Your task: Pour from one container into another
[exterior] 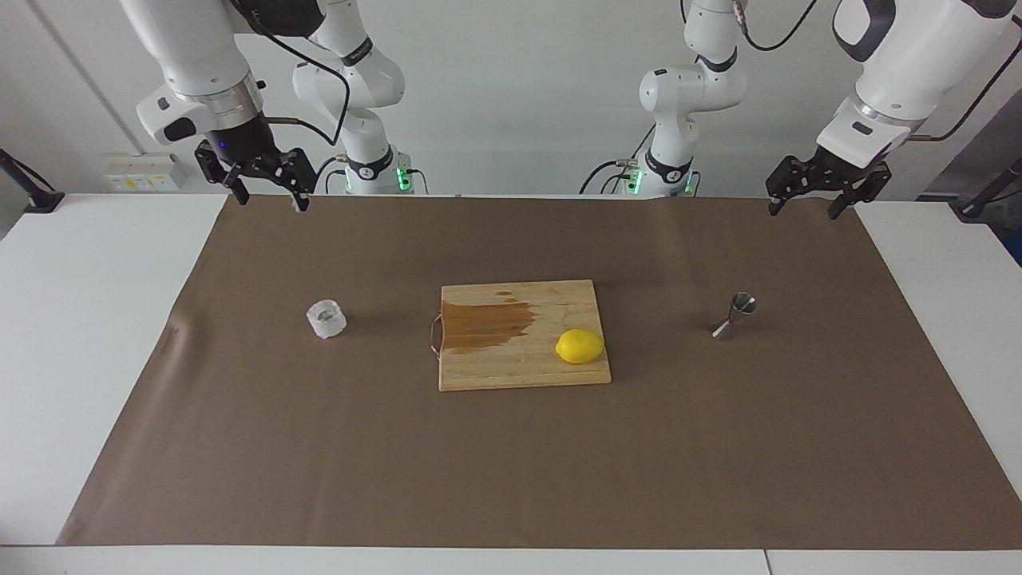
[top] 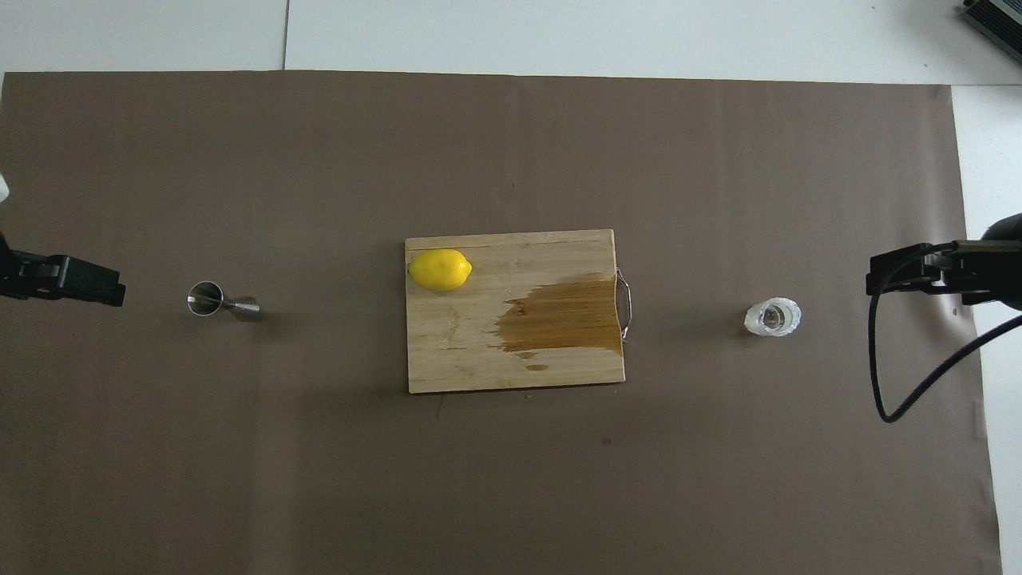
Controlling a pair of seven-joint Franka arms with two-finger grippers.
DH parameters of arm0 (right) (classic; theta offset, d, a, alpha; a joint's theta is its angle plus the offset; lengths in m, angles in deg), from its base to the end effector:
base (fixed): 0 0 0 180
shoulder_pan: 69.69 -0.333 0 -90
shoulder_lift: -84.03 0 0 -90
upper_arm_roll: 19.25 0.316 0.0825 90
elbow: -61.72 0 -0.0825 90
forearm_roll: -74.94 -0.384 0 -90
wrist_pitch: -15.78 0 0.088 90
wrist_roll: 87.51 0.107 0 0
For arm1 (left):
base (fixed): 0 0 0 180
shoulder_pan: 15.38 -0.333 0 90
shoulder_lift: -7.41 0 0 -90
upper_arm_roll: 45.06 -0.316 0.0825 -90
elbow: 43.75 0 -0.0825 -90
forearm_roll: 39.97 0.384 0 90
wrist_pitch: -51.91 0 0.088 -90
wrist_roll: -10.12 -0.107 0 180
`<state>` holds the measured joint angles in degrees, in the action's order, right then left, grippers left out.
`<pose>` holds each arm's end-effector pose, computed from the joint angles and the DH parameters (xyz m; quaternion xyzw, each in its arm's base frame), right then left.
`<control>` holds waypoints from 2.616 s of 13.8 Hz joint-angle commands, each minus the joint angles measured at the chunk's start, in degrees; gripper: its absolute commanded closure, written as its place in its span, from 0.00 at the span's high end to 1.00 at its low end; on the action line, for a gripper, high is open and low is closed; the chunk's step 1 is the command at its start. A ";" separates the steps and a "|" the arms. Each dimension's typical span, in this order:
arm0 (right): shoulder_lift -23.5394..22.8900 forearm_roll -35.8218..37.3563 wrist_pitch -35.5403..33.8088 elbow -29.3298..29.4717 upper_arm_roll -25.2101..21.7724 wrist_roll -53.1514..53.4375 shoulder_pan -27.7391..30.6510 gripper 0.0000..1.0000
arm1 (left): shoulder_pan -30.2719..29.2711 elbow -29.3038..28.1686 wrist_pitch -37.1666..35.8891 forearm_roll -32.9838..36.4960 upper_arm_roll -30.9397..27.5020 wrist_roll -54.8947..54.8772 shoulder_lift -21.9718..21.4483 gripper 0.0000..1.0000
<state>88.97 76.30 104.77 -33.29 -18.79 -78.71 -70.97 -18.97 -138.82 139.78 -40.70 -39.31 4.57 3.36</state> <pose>0.5249 0.0136 0.6284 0.9980 -0.0617 -0.0083 0.0130 0.5270 -0.0232 0.6178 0.9974 -0.0670 -0.0276 0.0037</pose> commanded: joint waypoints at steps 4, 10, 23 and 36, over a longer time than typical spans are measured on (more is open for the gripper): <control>1.74 -0.49 0.75 -2.11 0.25 -1.42 0.48 1.00 | -4.66 -9.16 2.05 -11.09 -1.01 5.37 -0.89 1.00; 1.74 -0.49 1.01 -2.11 0.25 -5.71 -0.74 1.00 | -11.88 -8.90 -8.39 -29.23 -0.83 31.61 10.10 1.00; 5.34 -0.58 10.76 -15.63 -0.37 -62.12 0.92 1.00 | -31.65 -5.82 -6.76 -48.57 9.28 58.10 27.87 1.00; 3.15 -2.42 14.37 -18.89 -0.37 -77.45 0.83 1.00 | -32.09 -8.81 -3.05 -51.92 9.45 52.59 35.34 1.00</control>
<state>91.40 75.18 118.20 -51.22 -19.45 -154.39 -70.78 -50.19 -146.11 136.48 -91.48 -30.73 59.73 38.33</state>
